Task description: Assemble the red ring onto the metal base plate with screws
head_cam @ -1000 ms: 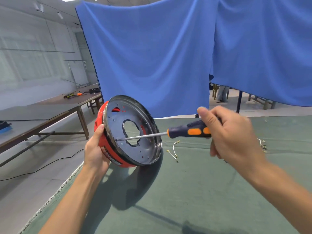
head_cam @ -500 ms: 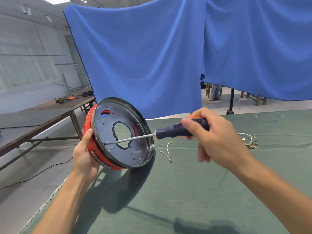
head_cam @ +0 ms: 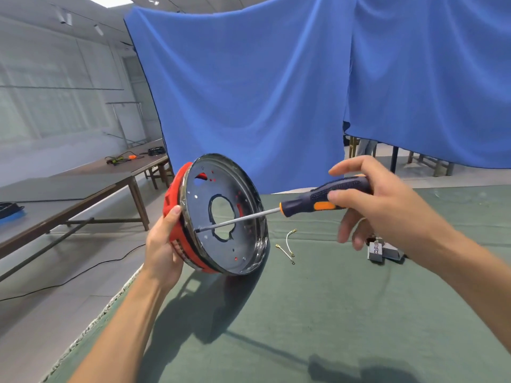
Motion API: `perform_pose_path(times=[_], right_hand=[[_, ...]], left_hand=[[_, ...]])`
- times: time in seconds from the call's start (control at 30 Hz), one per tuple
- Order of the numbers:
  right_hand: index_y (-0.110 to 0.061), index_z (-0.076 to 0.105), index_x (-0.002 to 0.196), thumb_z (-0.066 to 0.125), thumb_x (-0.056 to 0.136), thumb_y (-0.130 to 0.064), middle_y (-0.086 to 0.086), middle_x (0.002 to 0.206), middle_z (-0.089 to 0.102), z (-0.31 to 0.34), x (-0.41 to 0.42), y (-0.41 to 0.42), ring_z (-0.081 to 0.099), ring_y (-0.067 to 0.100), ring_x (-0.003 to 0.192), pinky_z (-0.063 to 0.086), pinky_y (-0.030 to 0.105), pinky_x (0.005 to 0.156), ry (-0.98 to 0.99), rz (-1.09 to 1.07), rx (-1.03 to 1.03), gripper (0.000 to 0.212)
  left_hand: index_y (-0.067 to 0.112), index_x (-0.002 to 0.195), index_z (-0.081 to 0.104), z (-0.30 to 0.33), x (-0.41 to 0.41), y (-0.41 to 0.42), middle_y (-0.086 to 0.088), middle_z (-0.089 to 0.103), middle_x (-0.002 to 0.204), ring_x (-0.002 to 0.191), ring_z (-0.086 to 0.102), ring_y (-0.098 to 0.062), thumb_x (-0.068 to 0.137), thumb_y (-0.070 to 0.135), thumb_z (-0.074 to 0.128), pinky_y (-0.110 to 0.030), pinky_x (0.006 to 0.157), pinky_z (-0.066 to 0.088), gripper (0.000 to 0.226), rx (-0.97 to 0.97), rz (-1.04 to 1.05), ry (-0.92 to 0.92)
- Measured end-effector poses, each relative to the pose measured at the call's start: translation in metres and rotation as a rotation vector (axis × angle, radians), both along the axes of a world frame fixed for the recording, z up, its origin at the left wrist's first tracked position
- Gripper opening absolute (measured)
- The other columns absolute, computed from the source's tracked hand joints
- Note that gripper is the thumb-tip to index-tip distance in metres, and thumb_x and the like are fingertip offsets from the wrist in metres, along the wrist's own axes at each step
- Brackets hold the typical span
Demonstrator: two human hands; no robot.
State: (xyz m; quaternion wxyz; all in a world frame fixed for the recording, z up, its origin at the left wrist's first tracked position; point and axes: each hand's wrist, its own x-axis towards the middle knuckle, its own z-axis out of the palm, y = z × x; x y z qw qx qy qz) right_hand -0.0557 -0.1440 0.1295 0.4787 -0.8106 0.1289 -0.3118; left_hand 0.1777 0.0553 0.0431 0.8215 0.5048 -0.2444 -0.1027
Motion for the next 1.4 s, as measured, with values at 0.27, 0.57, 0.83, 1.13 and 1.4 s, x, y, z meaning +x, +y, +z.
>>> perform_pose_path(times=[0.27,0.57,0.83,1.13,1.4], right_hand=[[-0.017,0.051,0.1,0.061,0.088,-0.027,0.001,0.071,0.065,-0.012,0.001,0.007,0.054,0.018,0.036,0.037,0.021,0.033,0.07,0.015,0.06,0.019],[-0.022,0.05,0.095,0.06,0.089,-0.027,0.0,0.067,0.065,-0.016,0.005,0.006,0.052,0.016,0.036,0.039,0.022,0.034,-0.017,0.019,0.057,0.013],[-0.019,0.054,0.094,0.06,0.089,-0.033,-0.002,0.056,0.064,-0.013,0.003,0.01,0.05,0.015,0.031,0.035,0.019,0.032,0.014,0.042,-0.026,0.016],[-0.019,0.051,0.092,0.061,0.087,-0.029,0.003,0.049,0.057,-0.015,0.003,0.021,0.049,0.016,0.032,0.037,0.023,0.034,0.028,0.122,-0.034,0.015],[-0.018,0.051,0.095,0.058,0.09,-0.031,0.001,0.063,0.066,-0.018,0.007,0.018,0.05,0.018,0.035,0.037,0.022,0.034,0.04,0.079,0.045,0.016]], left_hand=[[0.016,0.117,0.066,-0.007,0.011,0.004,-0.004,0.073,0.107,0.097,0.07,-0.019,0.096,0.035,0.045,-0.033,0.075,0.059,0.035,-0.055,0.007,0.063],[0.018,0.113,0.069,-0.009,0.012,0.005,-0.003,0.073,0.108,0.099,0.069,-0.02,0.097,0.034,0.045,-0.033,0.075,0.059,0.033,-0.077,0.0,0.062],[0.015,0.112,0.067,-0.013,0.012,0.01,-0.003,0.075,0.098,0.091,0.07,-0.021,0.095,0.031,0.044,-0.035,0.075,0.059,0.033,-0.105,-0.031,0.082],[0.017,0.116,0.067,-0.014,0.01,0.016,-0.006,0.071,0.11,0.1,0.067,-0.024,0.098,0.029,0.038,-0.039,0.083,0.058,0.036,-0.148,-0.016,0.143],[0.013,0.122,0.064,-0.014,0.011,0.016,-0.006,0.071,0.108,0.097,0.068,-0.024,0.097,0.03,0.04,-0.035,0.076,0.058,0.038,-0.139,-0.029,0.146]])
